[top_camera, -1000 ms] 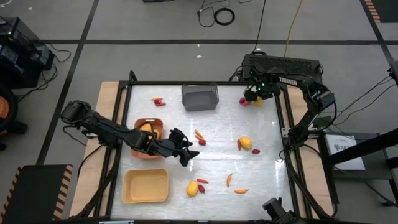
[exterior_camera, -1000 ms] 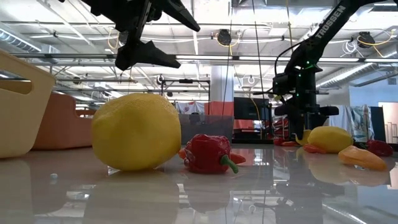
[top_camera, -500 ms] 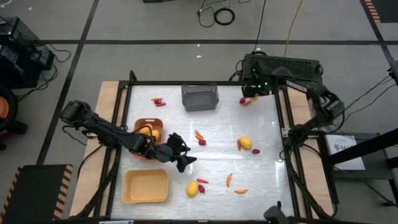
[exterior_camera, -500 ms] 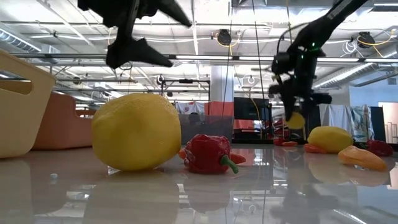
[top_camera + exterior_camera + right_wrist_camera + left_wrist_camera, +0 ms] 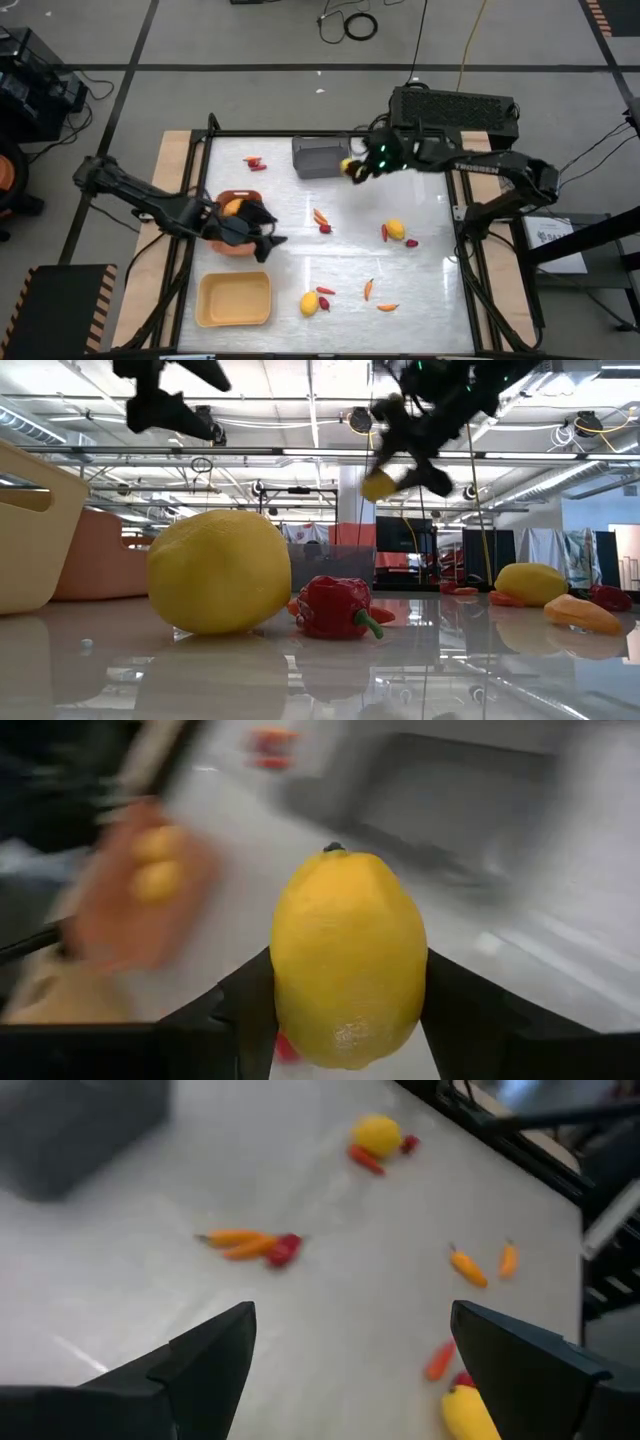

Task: Sort produce into baskets
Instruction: Put the yellow lemon into the orange bin

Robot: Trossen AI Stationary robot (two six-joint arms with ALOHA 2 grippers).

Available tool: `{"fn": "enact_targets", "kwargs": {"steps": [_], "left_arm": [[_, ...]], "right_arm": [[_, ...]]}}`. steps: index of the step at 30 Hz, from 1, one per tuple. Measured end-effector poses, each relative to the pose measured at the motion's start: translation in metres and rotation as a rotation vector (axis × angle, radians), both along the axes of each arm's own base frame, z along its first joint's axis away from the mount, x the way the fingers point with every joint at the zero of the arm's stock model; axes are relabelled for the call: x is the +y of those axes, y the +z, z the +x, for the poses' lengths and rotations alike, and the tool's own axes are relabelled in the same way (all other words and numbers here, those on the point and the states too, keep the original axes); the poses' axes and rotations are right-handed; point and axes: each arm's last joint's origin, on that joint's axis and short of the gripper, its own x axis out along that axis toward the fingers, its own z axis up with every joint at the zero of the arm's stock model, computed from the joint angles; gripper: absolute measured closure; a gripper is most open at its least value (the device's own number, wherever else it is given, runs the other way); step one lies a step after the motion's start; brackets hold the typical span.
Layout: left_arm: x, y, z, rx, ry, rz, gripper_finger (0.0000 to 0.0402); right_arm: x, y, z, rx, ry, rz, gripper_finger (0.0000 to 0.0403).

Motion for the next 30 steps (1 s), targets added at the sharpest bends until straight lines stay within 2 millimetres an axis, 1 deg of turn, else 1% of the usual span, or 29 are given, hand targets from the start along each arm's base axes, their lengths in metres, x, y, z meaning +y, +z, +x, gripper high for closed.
{"fn": "enact_targets", "kwargs": {"steps": [3,6,9,14,16,21,25,30], "left_arm": [[0.01,0.01,-0.018,-0.008,0.069,0.057,0.0062],[0.018,0.02,-0.034,-0.048,0.141,0.105,0.0062],[0.025,0.028,-0.046,-0.088,0.201,0.137,0.0062],[0.038,0.033,-0.065,-0.074,0.245,0.161,0.0062],[0.041,0.034,-0.071,-0.063,0.253,0.166,0.0062],[0.045,0.035,-0.08,-0.049,0.257,0.171,0.0062],[0.046,0.035,-0.083,-0.034,0.239,0.168,0.0062],[0.045,0.034,-0.083,-0.021,0.215,0.151,0.0062]], "right_arm": [[0.029,0.002,0.027,-0.133,0.092,-0.04,0.0205],[0.055,-0.004,0.049,-0.22,0.13,-0.087,0.0205],[0.076,-0.015,0.068,-0.288,0.134,-0.101,0.0205],[0.103,-0.042,0.1,-0.439,0.187,-0.113,0.0205],[0.111,-0.049,0.115,-0.484,0.204,-0.113,0.0205],[0.125,-0.064,0.16,-0.471,0.254,-0.146,0.0205],[0.132,-0.067,0.198,-0.472,0.309,-0.23,0.0204],[0.134,-0.065,0.235,-0.467,0.325,-0.251,0.0204]]}}
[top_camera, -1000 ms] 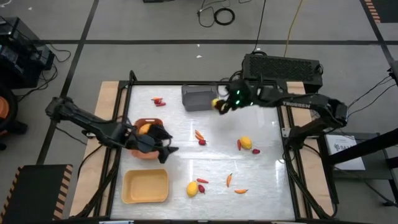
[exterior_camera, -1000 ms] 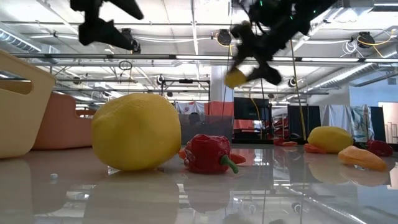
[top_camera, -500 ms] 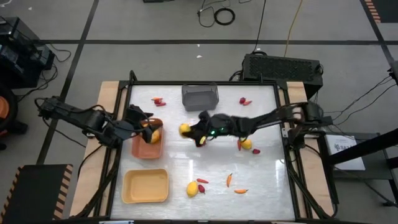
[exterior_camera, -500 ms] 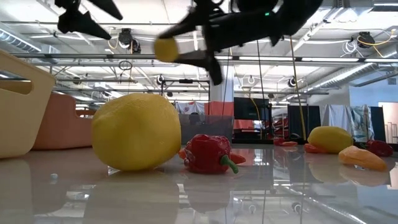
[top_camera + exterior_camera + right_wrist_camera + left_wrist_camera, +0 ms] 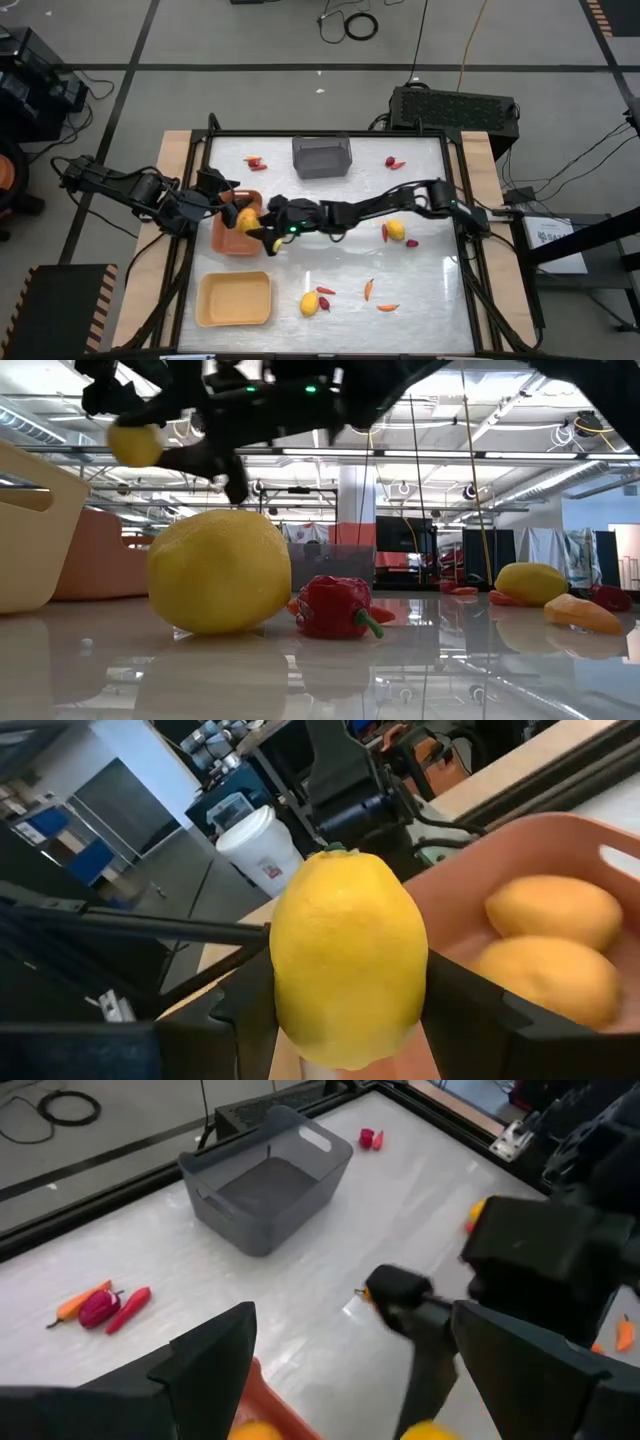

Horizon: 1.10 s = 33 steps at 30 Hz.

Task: Sort produce into baskets
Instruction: Put the yellow lemon into the orange bin

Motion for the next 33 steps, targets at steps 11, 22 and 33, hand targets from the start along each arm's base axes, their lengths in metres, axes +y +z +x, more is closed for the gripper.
{"fn": "enact_targets", "kwargs": {"steps": [11,22,33], "left_arm": [[0.0,0.0,0.0,0.002,-0.008,-0.015,0.0062],[0.0,0.0,0.0,-0.007,0.003,-0.036,0.0062],[-0.001,0.0,0.0,-0.008,0.003,-0.039,0.0062]], "right_arm": [[0.007,-0.022,0.043,0.07,0.12,-0.032,0.0204],[0.009,-0.03,0.043,0.14,0.207,-0.024,0.0158],[-0.016,-0.029,0.042,0.164,0.282,0.156,0.0133]]}}
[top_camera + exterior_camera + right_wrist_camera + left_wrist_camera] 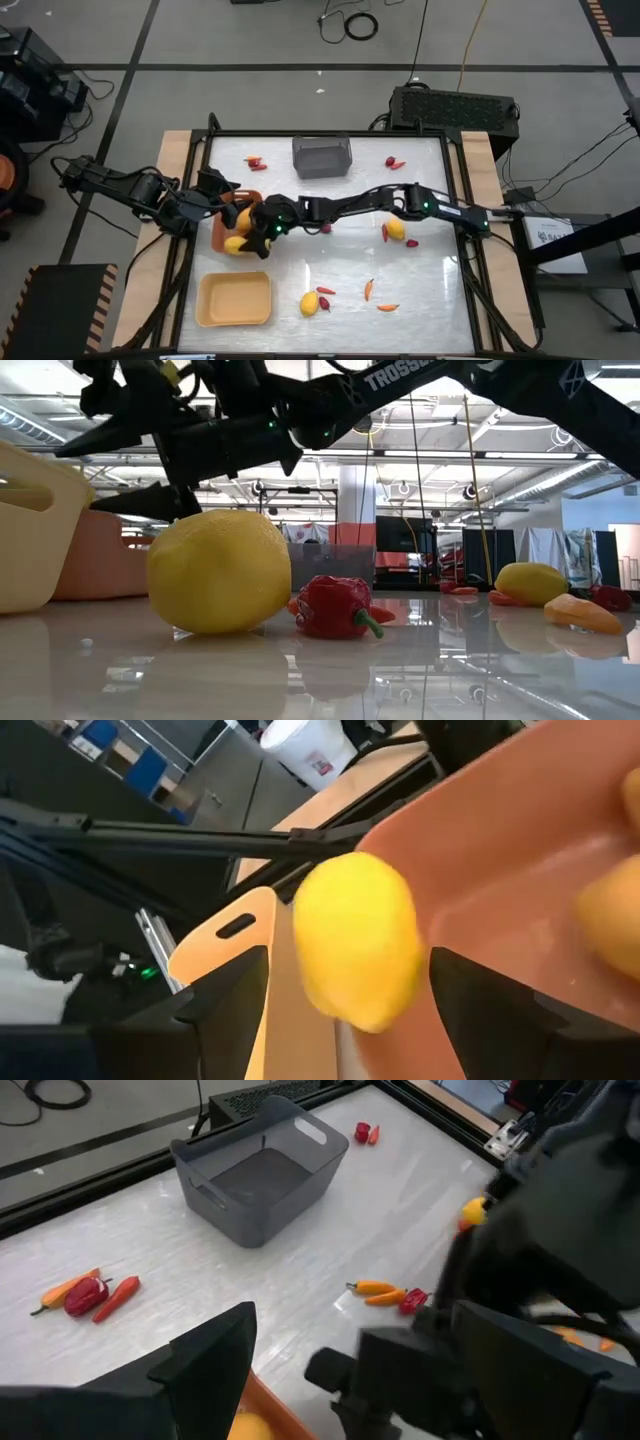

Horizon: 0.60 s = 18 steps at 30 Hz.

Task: Sort produce into baskets
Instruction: Put the yellow lemon into the orange bin

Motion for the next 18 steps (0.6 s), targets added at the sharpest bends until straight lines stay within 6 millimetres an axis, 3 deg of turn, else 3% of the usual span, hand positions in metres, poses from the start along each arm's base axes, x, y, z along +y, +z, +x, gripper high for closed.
{"fn": "enact_targets", "kwargs": {"steps": [13,18], "left_arm": [[0.0,0.0,0.0,0.004,-0.013,-0.009,0.0062],[0.0,-0.001,0.0,0.013,-0.015,-0.007,0.0062]], "right_arm": [[-0.019,0.029,-0.009,0.023,-0.03,-0.012,0.0133],[-0.02,0.045,-0.024,0.126,0.006,-0.094,0.0133]]}}
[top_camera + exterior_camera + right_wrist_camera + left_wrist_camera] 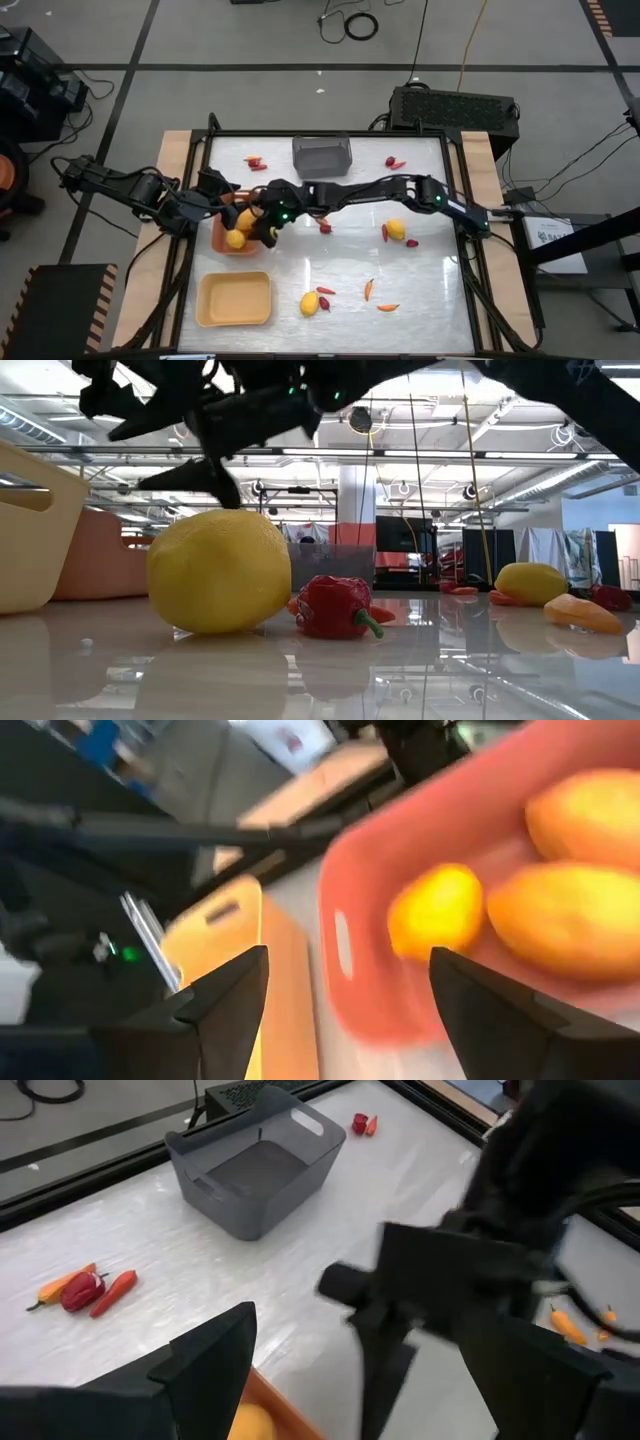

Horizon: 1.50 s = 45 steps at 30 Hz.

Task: Sort produce into baskets
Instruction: Put the yellow lemon into the orange bin

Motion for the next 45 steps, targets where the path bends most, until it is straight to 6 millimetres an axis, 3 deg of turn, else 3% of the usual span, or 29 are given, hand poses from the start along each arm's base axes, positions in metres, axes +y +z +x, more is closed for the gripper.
{"fn": "enact_targets", "kwargs": {"steps": [5,13,19,23,32,38,45], "left_arm": [[0.0,-0.001,-0.001,0.013,0.0,0.005,0.0062],[-0.002,-0.008,0.006,0.049,0.001,0.016,0.0062],[-0.009,-0.016,0.027,0.077,0.0,0.025,0.0062],[-0.016,-0.027,0.047,0.097,-0.001,0.031,0.0062],[-0.034,-0.063,0.107,0.111,-0.082,-0.017,0.0062],[-0.041,-0.079,0.15,-0.028,-0.218,-0.109,0.0062],[-0.042,-0.084,0.176,-0.061,-0.27,-0.133,0.0062]], "right_arm": [[-0.005,0.018,-0.022,0.157,-0.007,-0.089,0.0133],[-0.007,0.067,-0.065,0.293,-0.05,-0.271,0.0133],[-0.01,0.107,-0.11,0.423,-0.112,-0.381,0.0133],[-0.007,0.122,-0.139,0.547,-0.124,-0.426,0.0133],[0.011,0.122,-0.183,0.924,-0.2,-0.42,0.0133],[0.048,0.107,-0.196,0.977,-0.115,-0.423,0.0133],[0.095,0.083,-0.23,1.007,-0.091,-0.418,0.0133]]}}
